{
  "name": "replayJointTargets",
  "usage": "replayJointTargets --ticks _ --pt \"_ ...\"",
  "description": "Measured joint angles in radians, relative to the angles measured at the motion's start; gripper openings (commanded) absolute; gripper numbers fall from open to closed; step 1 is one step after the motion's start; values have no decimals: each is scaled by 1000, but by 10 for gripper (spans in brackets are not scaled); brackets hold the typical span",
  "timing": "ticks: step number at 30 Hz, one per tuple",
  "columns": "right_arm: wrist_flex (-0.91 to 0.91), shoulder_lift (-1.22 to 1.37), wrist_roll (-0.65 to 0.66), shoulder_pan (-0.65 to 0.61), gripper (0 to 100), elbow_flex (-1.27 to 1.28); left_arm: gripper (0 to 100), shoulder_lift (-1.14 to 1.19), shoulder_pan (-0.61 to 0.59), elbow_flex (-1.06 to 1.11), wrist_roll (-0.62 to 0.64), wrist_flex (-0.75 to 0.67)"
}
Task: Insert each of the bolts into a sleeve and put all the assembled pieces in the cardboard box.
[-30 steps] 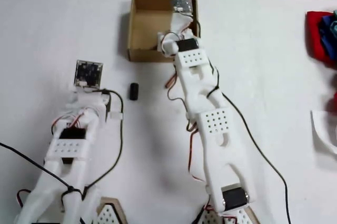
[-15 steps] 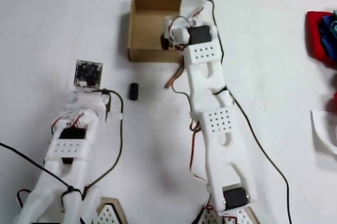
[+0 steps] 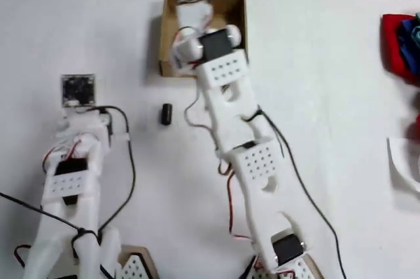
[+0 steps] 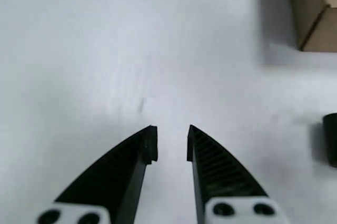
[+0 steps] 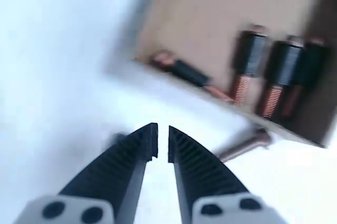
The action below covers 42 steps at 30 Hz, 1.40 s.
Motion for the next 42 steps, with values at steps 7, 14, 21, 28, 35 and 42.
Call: replayJointTargets --ticks 7,14,21,28,35,42 --pt "-3 -109 -250 -95 170 371 116 0 -68 0 101 0" --pt "-106 -52 -370 -123 186 480 116 0 -68 0 106 0" --pt "-222 35 -374 -146 157 482 116 0 -66 0 106 0" --pt "-287 92 -374 -161 156 482 116 0 -66 0 106 0" --pt "-288 115 -374 -158 142 477 116 0 -66 0 106 0" --pt "-247 120 -374 -143 18 477 116 0 -66 0 106 0"
